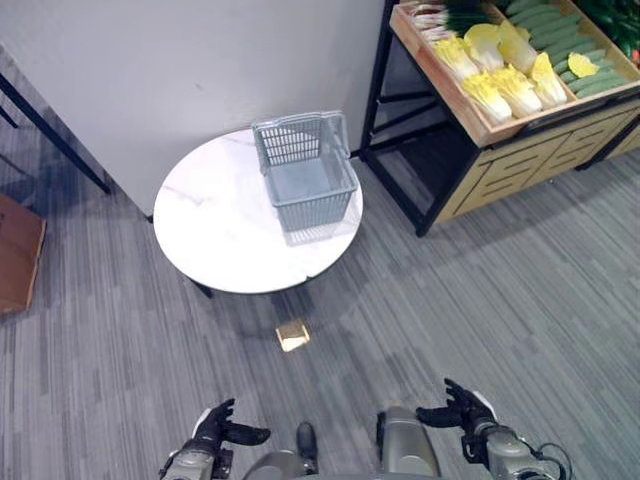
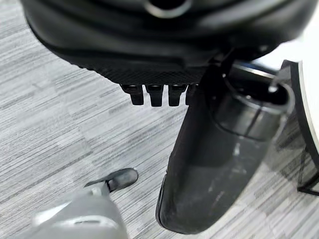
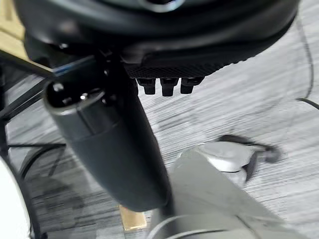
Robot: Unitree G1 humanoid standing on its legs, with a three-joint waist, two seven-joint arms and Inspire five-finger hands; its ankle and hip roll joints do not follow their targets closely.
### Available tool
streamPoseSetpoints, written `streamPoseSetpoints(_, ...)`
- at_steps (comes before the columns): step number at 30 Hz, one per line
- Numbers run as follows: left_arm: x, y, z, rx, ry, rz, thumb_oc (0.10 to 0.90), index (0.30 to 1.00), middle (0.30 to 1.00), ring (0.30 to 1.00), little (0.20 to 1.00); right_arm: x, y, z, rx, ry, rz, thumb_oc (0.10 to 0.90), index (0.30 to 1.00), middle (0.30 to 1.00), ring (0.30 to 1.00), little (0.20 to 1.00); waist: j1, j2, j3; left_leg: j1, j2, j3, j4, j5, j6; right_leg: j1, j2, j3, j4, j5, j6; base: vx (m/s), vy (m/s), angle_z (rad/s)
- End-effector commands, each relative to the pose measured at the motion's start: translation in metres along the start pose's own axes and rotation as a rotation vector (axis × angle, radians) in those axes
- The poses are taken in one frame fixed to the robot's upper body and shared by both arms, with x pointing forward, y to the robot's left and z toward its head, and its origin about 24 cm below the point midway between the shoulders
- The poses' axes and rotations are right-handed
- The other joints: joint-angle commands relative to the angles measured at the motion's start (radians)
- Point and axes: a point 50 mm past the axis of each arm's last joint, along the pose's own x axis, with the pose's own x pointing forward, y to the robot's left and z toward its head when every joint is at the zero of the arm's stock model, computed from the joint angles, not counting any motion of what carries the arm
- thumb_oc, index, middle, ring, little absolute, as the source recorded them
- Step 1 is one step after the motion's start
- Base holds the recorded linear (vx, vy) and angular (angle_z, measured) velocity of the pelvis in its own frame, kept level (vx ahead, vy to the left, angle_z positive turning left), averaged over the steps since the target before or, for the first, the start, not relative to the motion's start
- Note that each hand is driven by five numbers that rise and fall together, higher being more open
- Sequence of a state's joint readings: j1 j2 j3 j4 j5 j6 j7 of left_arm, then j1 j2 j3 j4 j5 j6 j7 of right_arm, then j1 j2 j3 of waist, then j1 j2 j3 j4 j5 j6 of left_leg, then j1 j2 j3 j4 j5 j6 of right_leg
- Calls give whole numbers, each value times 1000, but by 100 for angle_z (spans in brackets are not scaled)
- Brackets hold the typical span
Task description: Get the vegetables into the basket
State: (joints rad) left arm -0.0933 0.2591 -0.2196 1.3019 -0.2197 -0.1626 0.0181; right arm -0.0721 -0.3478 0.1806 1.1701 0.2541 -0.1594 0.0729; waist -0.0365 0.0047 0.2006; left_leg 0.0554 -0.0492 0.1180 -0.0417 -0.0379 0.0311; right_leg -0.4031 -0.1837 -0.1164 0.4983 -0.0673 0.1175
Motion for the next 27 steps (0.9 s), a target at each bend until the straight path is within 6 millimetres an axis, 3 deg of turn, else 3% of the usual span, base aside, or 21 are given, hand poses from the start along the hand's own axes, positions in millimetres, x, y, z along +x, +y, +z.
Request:
streamPoseSetpoints(1,-2,6,-7,-40,-2,16,900,1000,1000,1000,1000,1,22,-2,-2,-5,70,900,1000,1000,1000,1000,-22,-32,29,7,38,-81,88,-2,-47,121,-6,-12,-431,288,62,341,-145,30)
streamPoseSetpoints(4,-4,4,-14,-34,22,13,900,1000,1000,1000,1000,0,20,-7,-22,17,74,900,1000,1000,1000,1000,-43,-26,22,70,61,-106,84,-16,-68,108,12,36,-457,318,72,418,-181,57)
streamPoseSetpoints(7,-5,-1,-21,-44,48,5,900,1000,1000,1000,1000,-2,21,-12,-34,33,80,900,1000,1000,1000,1000,-35,-26,7,82,78,-128,107,-6,-92,149,31,23,-429,289,40,324,-250,71)
streamPoseSetpoints(10,-6,-4,-25,-73,62,7,900,1000,1000,1000,1000,-2,17,-9,-41,16,76,900,1000,1000,1000,1000,-34,-12,-9,58,105,-165,173,92,-137,180,62,-15,-423,251,5,197,-213,33)
streamPoseSetpoints(12,-5,-7,-19,-84,42,-2,900,1000,1000,1000,1000,-1,13,-2,-33,-12,65,900,1000,1000,1000,1000,-32,-20,-2,1,101,-182,290,151,-164,205,64,-27,-426,229,-19,187,-267,4)
streamPoseSetpoints(15,-3,-14,-10,-88,11,-21,900,1000,1000,1000,1000,-1,3,-1,-14,-13,29,900,1000,1000,1000,1000,-32,-24,12,-59,111,-149,372,185,-171,243,66,-40,-414,183,-44,201,-205,26)
streamPoseSetpoints(19,-2,-18,-7,-73,-2,-32,900,1000,1000,1000,1000,-4,-6,-14,15,39,-15,900,1000,1000,1000,1000,-25,-17,14,-118,143,-76,258,154,-149,295,63,-59,-406,138,-42,171,-47,35)
streamPoseSetpoints(20,-3,-20,-7,-60,-7,-37,900,1000,1000,1000,1000,-7,-9,-21,2,66,-27,900,1000,1000,1000,1000,-21,-14,8,-139,170,-51,155,146,-146,315,58,-59,-415,125,-30,188,23,28)
streamPoseSetpoints(21,-3,-20,-7,-60,-7,-37,900,1000,1000,1000,1000,-7,-9,-21,2,66,-27,900,1000,1000,1000,1000,-20,-14,8,-138,170,-51,155,146,-146,315,58,-59,-415,125,-30,261,95,19)
streamPoseSetpoints(22,-3,-19,-7,-50,-10,-34,900,1000,1000,1000,1000,-9,-12,-28,-10,93,-42,900,1000,1000,1000,1000,-15,-6,3,-168,200,-42,71,183,-156,334,56,-51,-425,115,-20,132,66,4)
streamPoseSetpoints(24,-3,-18,-7,-49,-12,-30,900,1000,1000,1000,1000,-10,-14,-31,-13,102,-48,900,1000,1000,1000,1000,-10,-4,4,-167,205,-50,56,196,-158,343,57,-40,-426,112,-16,157,88,-19)
streamPoseSetpoints(27,-3,-13,-8,-33,-7,-24,900,1000,1000,1000,1000,-12,-11,-39,0,131,-46,900,1000,1000,1000,1000,-14,-3,-7,-128,183,-43,39,159,-146,353,42,-12,-420,117,2,163,162,-52)
